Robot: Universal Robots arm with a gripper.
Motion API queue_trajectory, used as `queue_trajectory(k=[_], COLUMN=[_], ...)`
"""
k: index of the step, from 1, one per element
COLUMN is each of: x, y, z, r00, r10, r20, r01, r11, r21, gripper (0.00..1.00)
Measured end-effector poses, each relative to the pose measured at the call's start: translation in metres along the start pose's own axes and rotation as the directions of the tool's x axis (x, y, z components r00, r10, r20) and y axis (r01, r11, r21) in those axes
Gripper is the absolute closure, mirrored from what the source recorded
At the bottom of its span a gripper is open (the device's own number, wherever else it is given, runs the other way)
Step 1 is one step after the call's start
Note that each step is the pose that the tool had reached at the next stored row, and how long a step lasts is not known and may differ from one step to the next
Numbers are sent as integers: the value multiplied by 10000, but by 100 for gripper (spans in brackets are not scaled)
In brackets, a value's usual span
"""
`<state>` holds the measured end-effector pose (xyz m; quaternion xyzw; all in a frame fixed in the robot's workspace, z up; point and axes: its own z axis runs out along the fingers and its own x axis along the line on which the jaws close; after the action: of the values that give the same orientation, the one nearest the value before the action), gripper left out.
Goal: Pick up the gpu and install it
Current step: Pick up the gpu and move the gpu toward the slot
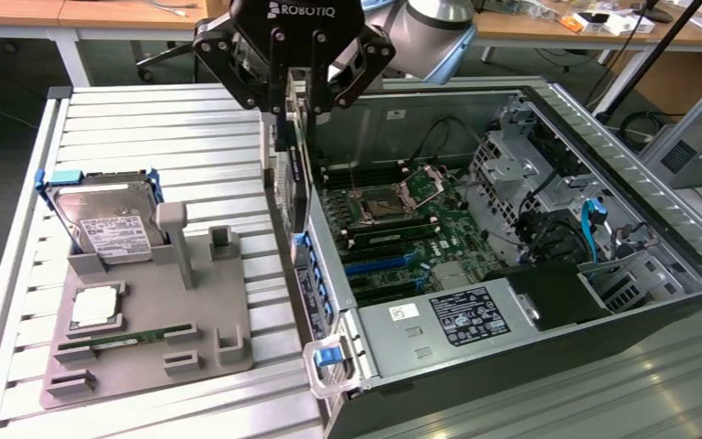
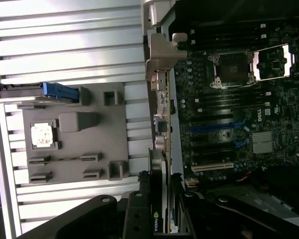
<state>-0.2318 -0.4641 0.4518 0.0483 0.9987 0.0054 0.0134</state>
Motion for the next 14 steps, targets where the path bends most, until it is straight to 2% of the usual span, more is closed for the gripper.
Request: queue_trajectory(k=[14], x=[-133], y=[13], z=[19], r00=[10000], r10=[0], r20=[0], r01=[0], r11=[10000], r21=[2], gripper=[73])
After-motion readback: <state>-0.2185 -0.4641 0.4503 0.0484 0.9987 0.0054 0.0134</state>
